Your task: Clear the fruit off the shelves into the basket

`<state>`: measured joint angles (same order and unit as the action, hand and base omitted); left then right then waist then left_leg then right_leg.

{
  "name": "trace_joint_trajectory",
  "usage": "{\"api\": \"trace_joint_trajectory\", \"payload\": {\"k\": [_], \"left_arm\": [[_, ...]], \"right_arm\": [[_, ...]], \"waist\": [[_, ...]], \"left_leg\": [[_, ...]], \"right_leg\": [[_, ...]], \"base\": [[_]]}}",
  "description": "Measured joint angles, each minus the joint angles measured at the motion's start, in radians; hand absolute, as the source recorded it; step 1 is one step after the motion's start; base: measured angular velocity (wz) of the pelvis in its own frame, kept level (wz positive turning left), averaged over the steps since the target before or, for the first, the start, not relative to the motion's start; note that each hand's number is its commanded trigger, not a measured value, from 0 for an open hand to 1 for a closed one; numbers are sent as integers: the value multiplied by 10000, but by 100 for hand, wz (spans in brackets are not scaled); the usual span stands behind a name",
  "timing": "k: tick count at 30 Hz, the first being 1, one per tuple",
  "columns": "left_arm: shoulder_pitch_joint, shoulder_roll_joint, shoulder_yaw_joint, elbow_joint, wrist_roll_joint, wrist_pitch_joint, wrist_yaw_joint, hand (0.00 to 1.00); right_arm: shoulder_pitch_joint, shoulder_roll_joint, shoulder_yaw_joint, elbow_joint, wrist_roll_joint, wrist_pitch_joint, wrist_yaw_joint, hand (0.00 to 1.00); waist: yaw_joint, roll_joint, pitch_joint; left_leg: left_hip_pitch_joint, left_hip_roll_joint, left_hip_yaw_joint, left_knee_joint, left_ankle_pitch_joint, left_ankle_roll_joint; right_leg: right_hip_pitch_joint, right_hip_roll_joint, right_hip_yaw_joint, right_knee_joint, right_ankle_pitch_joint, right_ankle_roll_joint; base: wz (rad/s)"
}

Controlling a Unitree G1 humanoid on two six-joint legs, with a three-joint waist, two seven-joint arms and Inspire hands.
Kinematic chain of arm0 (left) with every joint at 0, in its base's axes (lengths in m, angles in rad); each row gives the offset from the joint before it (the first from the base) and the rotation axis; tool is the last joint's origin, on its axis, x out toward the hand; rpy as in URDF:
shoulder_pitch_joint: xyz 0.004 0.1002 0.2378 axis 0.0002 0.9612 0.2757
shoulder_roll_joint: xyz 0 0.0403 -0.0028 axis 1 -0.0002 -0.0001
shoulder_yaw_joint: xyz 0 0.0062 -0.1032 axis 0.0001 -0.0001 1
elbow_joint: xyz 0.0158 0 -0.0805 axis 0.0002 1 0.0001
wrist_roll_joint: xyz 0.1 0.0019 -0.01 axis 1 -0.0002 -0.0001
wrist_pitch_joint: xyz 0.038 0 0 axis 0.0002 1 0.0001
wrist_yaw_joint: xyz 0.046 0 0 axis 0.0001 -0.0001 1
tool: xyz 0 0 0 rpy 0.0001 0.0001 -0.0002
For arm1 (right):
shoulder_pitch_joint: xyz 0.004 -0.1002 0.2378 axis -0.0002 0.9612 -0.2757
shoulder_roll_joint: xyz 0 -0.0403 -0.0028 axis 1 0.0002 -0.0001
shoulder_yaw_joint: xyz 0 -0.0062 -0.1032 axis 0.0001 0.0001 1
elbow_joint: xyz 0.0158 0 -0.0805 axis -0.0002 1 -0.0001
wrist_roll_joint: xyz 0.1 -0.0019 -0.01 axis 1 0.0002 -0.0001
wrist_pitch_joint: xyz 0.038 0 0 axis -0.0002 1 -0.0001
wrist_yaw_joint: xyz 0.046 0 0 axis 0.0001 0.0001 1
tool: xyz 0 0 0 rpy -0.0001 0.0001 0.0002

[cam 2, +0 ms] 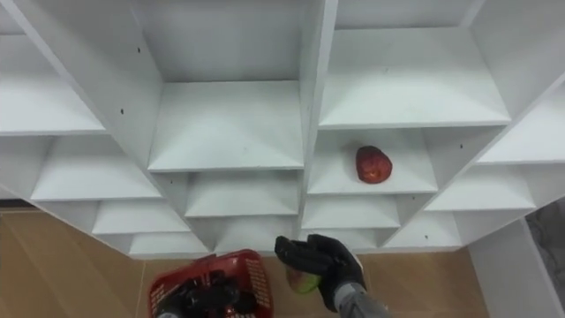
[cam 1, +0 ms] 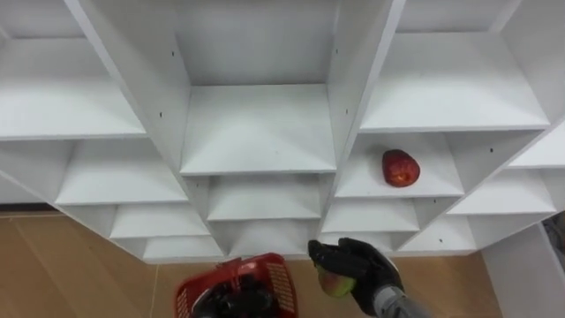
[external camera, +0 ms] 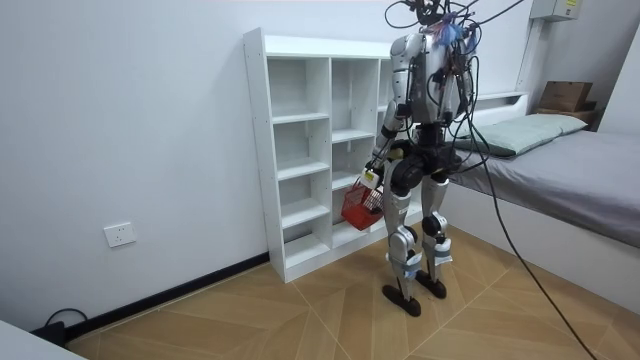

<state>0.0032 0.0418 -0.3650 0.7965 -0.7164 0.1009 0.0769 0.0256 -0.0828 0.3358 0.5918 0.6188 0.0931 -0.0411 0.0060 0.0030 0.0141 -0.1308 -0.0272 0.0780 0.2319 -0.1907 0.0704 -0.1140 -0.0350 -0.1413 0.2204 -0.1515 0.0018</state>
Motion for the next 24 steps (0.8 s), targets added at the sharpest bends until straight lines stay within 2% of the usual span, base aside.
{"api": "trace_joint_trajectory", "payload": {"k": [4, 10, 18, 24], "left_arm": [[-16, -53, -230, 0, -2, 8, -156, 100], [-87, -189, -319, -1, -8, 24, -439, 100], [-307, -202, -377, 0, 29, 20, -513, 100], [-415, -169, -810, 12, 18, 12, -597, 100]], "right_arm": [[-65, 29, 241, 0, 3, -3, 11, 100], [-89, 69, 370, -2, 3, -11, 17, 100], [-292, 111, 366, 0, -432, -78, 41, 100], [-739, 156, 796, 830, -789, -85, 110, 100]], "waist": [[-5, 55, 35], [13, 69, 44], [22, 70, 43], [36, 68, 44]], "left_leg": [[-19, 5, 22, -79, 3, 1], [-41, 11, 24, -106, 3, 1], [-152, 14, 31, -85, 5, 0], [-274, 8, 35, 57, 11, 5]], "right_leg": [[-88, 1, 2, 2, 0, 0], [-126, 6, 8, 1, -2, 1], [-232, 11, 16, 3, -2, 1], [-293, -7, 15, 10, -1, 0]], "base": [[-2], [0], [0], [0]]}}
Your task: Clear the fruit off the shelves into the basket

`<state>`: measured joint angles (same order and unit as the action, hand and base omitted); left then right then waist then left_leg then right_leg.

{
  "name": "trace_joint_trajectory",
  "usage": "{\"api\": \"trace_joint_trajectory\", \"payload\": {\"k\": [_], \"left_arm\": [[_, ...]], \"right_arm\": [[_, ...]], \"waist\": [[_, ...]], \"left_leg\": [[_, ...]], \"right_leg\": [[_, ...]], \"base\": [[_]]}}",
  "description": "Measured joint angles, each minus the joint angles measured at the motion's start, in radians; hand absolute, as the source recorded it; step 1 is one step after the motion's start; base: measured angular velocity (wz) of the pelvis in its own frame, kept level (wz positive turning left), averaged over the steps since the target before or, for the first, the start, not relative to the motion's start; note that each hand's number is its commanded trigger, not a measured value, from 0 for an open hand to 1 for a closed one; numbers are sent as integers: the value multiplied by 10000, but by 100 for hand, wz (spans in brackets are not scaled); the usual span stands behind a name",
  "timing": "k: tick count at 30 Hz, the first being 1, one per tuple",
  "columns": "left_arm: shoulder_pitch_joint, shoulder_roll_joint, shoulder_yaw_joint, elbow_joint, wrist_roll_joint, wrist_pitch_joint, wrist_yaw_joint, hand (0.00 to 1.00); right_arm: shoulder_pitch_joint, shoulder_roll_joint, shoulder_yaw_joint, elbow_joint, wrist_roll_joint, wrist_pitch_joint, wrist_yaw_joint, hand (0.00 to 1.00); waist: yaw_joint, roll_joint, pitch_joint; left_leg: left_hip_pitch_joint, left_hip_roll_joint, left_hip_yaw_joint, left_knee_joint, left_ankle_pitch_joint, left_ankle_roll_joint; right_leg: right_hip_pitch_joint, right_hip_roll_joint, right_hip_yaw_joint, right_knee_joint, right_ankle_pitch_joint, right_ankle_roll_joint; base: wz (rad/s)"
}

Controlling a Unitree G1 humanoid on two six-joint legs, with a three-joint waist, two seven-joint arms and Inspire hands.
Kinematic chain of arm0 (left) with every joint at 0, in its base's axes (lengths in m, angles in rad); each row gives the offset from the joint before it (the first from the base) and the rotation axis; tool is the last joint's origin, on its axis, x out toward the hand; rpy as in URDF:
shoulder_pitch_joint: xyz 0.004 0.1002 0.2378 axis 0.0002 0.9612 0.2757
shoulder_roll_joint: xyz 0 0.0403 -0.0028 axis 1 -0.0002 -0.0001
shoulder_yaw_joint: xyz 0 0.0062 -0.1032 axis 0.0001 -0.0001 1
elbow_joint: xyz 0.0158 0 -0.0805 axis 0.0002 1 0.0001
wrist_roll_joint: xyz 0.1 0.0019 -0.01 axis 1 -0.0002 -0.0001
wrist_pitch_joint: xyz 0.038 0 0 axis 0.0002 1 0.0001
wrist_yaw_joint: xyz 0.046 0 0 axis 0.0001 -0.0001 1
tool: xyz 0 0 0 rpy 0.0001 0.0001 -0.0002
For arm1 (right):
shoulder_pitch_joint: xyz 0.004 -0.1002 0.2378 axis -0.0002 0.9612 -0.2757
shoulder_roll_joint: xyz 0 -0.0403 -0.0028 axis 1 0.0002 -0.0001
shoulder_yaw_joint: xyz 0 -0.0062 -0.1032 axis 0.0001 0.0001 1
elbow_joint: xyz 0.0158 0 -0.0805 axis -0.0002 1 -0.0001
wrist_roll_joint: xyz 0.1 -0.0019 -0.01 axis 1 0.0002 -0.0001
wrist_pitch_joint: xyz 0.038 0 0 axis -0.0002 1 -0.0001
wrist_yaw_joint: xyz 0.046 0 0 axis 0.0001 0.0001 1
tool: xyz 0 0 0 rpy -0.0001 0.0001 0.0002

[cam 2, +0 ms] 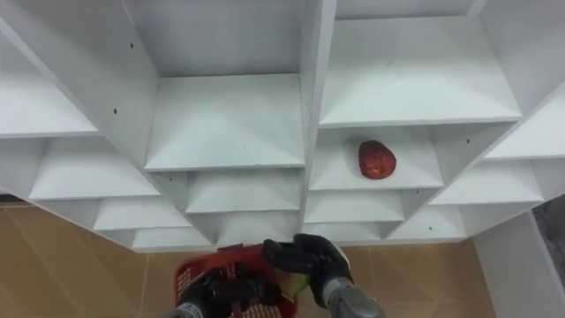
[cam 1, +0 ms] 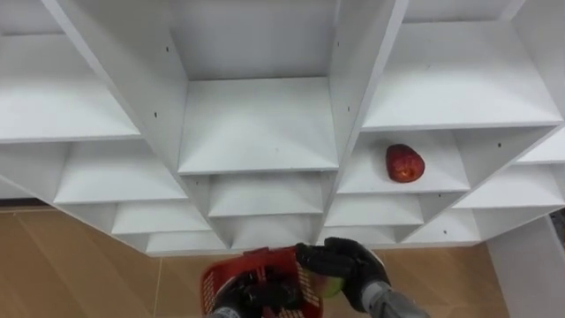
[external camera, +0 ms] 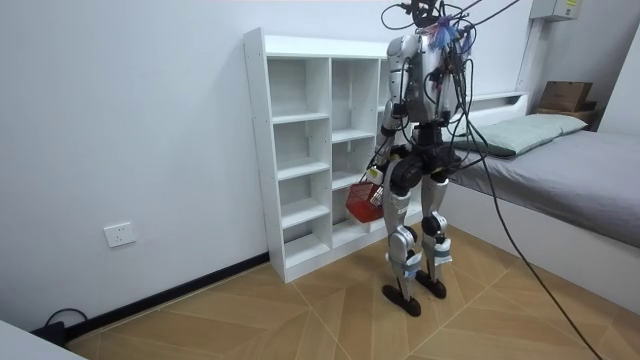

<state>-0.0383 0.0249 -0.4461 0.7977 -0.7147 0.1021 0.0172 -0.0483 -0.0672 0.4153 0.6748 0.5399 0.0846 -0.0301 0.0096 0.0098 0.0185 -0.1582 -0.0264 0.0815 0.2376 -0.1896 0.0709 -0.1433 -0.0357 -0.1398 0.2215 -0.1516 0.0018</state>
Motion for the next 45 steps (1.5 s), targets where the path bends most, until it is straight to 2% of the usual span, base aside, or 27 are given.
{"api": "trace_joint_trajectory", "payload": {"k": [9, 12, 20, 32, 33, 34, 35, 36, 45], "left_arm": [[-17, 109, -339, 81, -3, -1, -62, 100], [-146, 126, -481, 136, -9, -6, -62, 100], [-278, 153, -505, 277, -11, -26, -80, 100], [-331, 151, -491, 274, -242, -24, -80, 100], [-331, 151, -492, 273, -242, -23, -80, 100], [-331, 148, -492, 274, -244, -20, -80, 100], [-331, 148, -494, 274, -264, -17, -80, 100], [-331, 147, -495, 274, -326, -17, -80, 100], [-354, 135, -497, 146, -400, -13, -90, 100]], "right_arm": [[-290, -10, 416, 701, 4, -9, 42, 100], [-328, -41, 437, 701, 11, -12, 41, 100], [-464, -81, 661, 981, 18, -89, 49, 100], [-517, -105, 510, 1158, 17, -86, 310, 100], [-518, -104, 510, 1178, 18, -86, 335, 70], [-518, -107, 507, 1192, 18, -86, 348, 20], [-515, -103, 433, 1208, 31, -86, 368, 7], [-517, -97, 424, 1228, 49, -86, 385, 0], [-582, -36, 326, 1674, 540, -97, 534, 0]], "waist": [[120, 5, 7], [220, 10, 43], [229, 2, 55], [217, 15, 54], [217, 16, 54], [217, 21, 55], [213, 28, 55], [214, 32, 56], [200, 71, 71]], "left_leg": [[-79, 3, 3, 10, 0, 1], [-81, 4, 4, 3, 0, 1], [-176, 2, 5, 2, 0, 1], [-212, -1, 21, 22, 4, 6], [-212, -1, 22, 24, 4, 6], [-213, -1, 21, 27, 4, 7], [-211, -1, 21, 28, 4, 7], [-209, -1, 21, 32, 4, 7], [-113, 0, 19, -18, 4, 8]], "right_leg": [[-67, 8, -1, 32, 5, -8], [-74, 6, -4, 32, 5, -8], [-174, -6, 6, 25, 4, -7], [-202, -70, 4, 16, 4, -6], [-201, -70, 4, 17, 3, -6], [-200, -71, 5, 18, 4, -6], [-197, -72, 8, 19, 4, -6], [-193, -71, 7, 20, 4, -6], [-111, -60, 4, 21, 3, -6]], "base": [[0], [0], [0], [0], [0], [0], [0], [0], [0]]}}
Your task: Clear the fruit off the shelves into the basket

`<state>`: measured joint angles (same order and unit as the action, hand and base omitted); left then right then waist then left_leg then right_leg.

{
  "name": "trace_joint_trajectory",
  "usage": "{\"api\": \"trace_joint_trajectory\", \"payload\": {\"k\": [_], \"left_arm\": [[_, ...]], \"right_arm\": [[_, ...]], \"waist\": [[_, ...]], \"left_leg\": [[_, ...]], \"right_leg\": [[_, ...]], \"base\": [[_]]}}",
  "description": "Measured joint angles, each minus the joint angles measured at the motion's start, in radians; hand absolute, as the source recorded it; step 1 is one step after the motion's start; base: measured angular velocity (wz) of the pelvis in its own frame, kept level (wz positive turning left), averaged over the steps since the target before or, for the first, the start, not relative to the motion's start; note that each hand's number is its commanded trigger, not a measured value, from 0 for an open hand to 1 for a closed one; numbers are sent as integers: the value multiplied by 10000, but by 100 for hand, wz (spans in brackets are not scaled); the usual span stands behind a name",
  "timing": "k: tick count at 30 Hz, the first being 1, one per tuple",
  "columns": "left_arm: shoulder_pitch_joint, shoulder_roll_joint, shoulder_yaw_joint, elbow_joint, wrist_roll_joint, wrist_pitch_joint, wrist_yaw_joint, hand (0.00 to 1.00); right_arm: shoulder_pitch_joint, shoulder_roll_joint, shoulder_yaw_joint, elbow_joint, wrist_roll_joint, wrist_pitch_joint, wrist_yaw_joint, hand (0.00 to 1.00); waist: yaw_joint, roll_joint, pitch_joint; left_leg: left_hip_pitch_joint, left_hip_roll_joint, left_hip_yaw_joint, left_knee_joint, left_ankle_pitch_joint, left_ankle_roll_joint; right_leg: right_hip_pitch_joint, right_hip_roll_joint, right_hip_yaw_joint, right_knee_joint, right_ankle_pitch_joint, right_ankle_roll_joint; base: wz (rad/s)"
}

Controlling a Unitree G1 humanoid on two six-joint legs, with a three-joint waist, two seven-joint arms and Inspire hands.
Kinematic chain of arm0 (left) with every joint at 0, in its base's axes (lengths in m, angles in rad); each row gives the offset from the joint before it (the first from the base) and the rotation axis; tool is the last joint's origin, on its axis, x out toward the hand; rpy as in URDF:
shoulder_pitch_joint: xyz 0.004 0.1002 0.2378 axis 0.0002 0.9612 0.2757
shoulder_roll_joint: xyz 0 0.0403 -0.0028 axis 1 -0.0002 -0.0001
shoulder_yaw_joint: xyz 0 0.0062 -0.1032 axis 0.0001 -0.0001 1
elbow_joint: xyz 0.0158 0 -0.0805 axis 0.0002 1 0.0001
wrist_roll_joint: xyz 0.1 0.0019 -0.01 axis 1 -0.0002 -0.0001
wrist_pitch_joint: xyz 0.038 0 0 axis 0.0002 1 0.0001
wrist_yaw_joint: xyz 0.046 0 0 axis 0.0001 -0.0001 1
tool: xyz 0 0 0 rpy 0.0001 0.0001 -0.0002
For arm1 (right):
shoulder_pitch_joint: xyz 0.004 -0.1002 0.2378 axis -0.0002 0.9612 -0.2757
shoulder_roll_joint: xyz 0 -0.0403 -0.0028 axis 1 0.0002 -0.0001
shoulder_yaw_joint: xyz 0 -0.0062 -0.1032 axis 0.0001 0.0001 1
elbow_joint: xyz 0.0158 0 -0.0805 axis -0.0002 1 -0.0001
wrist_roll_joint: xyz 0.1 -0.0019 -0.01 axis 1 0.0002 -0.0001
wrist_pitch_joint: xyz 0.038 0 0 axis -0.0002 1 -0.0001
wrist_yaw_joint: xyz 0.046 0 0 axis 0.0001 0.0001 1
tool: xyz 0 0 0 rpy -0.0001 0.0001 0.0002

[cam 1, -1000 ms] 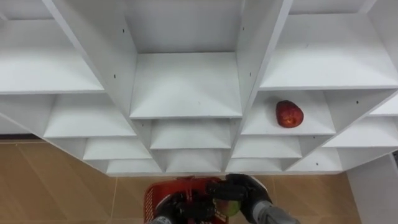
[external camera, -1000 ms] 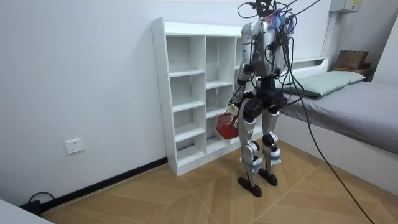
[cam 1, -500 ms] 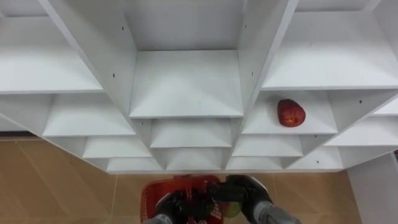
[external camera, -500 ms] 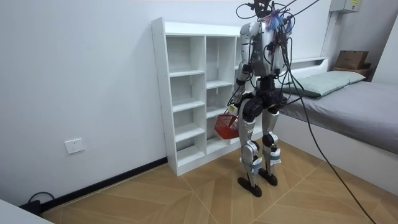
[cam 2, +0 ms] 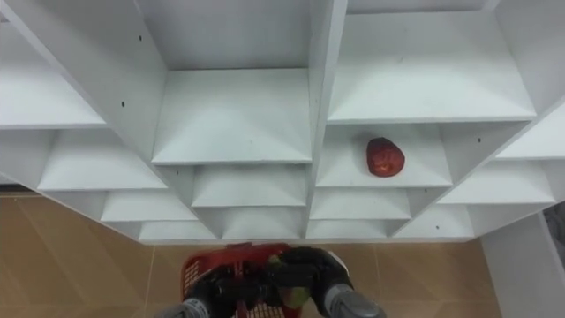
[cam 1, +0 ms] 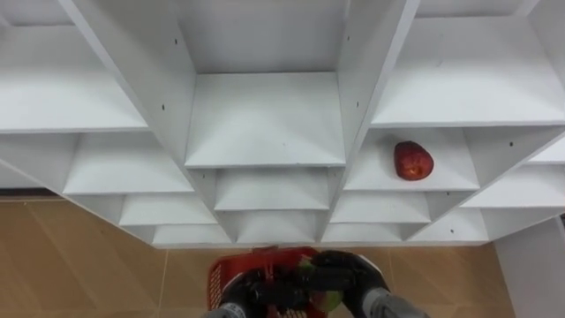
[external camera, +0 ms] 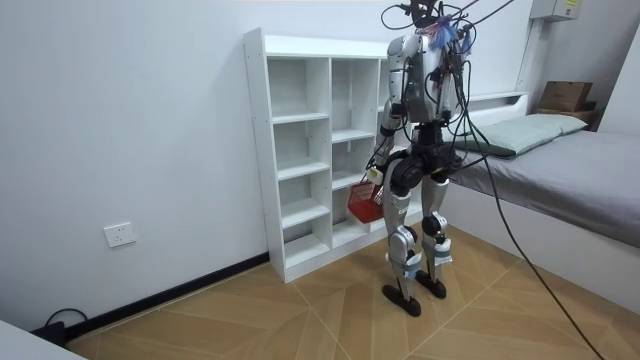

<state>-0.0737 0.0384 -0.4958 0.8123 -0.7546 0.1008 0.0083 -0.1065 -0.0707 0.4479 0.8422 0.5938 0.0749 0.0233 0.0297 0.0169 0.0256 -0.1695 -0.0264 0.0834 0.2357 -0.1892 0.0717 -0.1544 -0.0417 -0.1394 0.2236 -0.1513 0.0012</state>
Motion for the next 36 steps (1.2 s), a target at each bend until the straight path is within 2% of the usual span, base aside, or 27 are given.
{"api": "trace_joint_trajectory", "payload": {"k": [5, 21, 27, 36], "left_arm": [[-7, -27, -106, -19, -201, 0, 3, 100], [-17, -61, -181, -31, -420, 24, 75, 100], [-17, -90, -232, -26, -1079, 24, 118, 100], [-20, -86, -390, -27, -1175, 24, 260, 100]], "right_arm": [[-32, 10, 10, 177, 710, 3, -116, 0], [-28, 44, 2, 191, 1097, 28, -211, 0], [-25, 71, 6, 226, 1679, 38, -199, 0], [-44, 75, 40, 398, 1859, 26, -209, 0]], "waist": [[-9, 1, 1], [-19, 0, 0], [-68, 8, -4], [-61, 9, -4]], "left_leg": [[15, 1, -6, -30, 0, 0], [35, -3, -26, -8, 0, 0], [97, -3, -46, -3, 0, 0], [105, 0, -32, -5, 0, 0]], "right_leg": [[3, 63, -1, -7, 0, 0], [42, 63, 2, -21, 0, 0], [123, 68, 3, -37, 1, -1], [123, 68, 3, -34, 1, -1]], "base": [[0], [0], [0], [0]]}}
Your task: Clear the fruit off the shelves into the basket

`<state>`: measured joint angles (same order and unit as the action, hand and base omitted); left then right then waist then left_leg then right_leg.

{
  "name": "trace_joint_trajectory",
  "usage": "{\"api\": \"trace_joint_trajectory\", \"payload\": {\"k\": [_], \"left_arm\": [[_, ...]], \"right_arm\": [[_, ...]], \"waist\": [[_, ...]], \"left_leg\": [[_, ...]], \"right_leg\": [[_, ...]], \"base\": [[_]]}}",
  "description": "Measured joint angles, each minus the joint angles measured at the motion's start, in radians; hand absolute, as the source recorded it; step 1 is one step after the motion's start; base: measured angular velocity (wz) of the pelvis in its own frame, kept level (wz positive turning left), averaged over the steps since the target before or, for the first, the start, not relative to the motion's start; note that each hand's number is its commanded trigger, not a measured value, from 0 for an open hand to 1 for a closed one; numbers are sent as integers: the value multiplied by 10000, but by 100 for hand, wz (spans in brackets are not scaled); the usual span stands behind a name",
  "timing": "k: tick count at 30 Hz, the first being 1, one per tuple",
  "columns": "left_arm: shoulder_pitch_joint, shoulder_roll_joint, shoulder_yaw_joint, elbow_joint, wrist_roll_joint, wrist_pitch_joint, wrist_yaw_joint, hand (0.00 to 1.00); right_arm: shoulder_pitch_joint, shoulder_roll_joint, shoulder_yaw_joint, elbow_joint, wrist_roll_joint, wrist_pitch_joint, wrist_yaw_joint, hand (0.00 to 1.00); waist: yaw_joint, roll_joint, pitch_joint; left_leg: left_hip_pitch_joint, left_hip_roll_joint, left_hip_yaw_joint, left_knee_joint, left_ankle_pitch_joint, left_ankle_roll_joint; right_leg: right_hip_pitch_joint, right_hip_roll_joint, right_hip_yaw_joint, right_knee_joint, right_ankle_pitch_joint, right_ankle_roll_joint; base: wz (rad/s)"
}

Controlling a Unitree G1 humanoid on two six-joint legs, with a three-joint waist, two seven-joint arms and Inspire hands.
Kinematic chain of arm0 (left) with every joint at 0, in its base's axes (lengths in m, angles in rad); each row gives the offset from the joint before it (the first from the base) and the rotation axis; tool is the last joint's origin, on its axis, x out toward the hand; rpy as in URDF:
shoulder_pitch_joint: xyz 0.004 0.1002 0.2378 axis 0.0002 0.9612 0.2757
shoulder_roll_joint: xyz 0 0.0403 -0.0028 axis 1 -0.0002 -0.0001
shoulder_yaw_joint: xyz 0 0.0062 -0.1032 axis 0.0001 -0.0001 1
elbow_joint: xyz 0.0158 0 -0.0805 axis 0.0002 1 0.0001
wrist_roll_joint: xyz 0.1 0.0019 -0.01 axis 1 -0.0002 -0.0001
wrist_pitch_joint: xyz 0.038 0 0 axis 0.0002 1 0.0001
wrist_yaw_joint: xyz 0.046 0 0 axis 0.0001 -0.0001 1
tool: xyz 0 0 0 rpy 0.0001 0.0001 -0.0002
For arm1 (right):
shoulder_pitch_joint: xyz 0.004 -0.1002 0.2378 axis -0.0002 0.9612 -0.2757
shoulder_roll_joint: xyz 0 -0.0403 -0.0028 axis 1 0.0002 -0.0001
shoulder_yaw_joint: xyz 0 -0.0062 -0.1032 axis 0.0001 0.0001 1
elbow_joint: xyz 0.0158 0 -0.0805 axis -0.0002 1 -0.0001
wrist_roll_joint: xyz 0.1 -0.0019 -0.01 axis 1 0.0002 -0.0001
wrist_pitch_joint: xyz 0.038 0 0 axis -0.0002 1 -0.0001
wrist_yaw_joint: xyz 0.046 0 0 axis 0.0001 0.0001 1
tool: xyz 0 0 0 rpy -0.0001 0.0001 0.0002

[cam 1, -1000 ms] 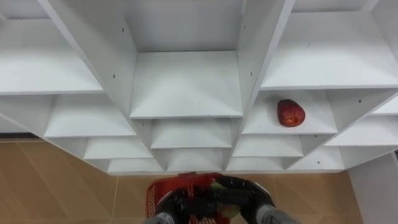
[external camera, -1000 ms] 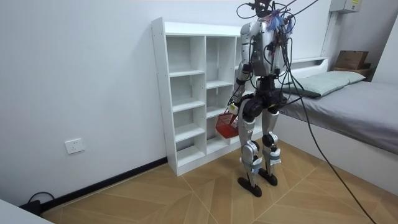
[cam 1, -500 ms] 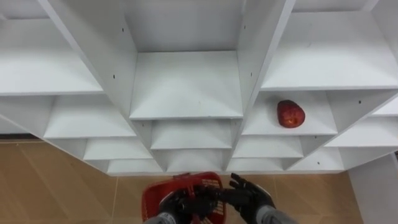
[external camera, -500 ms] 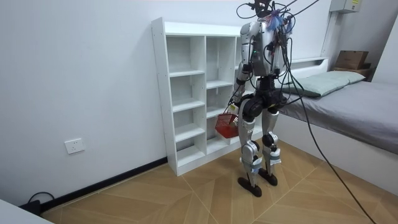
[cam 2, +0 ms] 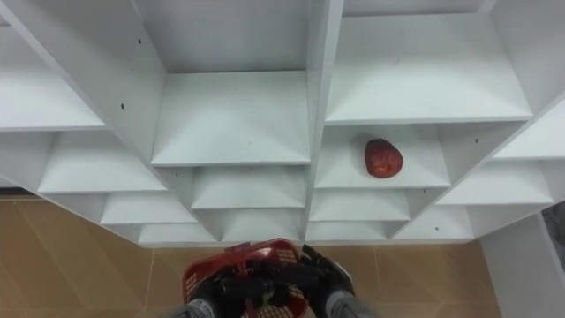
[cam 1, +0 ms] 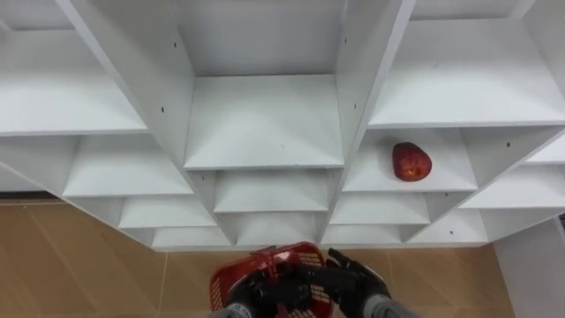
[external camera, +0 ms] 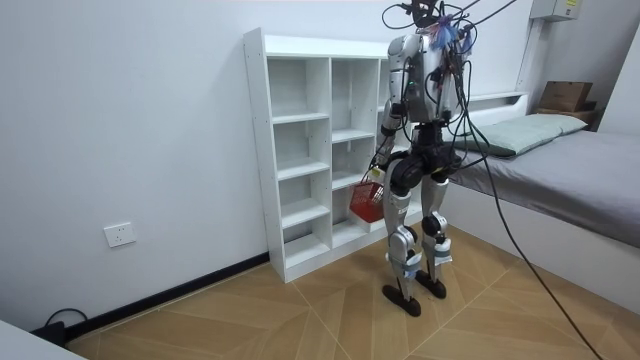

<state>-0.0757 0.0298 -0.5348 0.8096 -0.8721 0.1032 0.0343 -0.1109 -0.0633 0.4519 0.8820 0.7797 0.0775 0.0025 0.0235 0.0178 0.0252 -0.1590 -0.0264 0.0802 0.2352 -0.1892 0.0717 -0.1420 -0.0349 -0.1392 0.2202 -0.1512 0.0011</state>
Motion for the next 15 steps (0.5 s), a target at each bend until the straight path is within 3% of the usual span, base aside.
{"api": "trace_joint_trajectory", "payload": {"k": [8, 15], "left_arm": [[30, 61, -4, 0, 14, -2, 69, 100], [86, 308, 193, 7, 11, -9, 64, 100]], "right_arm": [[-47, -3, 61, 135, -197, -35, 3, 0], [237, -217, -56, -555, -1187, -154, -244, 0]], "waist": [[4, 3, 3], [-6, -42, 0]], "left_leg": [[130, 0, 14, -82, 0, 0], [307, 6, 47, -154, 1, -2]], "right_leg": [[78, 5, -5, 0, 0, 0], [183, 14, 86, -1, -1, 1]], "base": [[0], [-1]]}}
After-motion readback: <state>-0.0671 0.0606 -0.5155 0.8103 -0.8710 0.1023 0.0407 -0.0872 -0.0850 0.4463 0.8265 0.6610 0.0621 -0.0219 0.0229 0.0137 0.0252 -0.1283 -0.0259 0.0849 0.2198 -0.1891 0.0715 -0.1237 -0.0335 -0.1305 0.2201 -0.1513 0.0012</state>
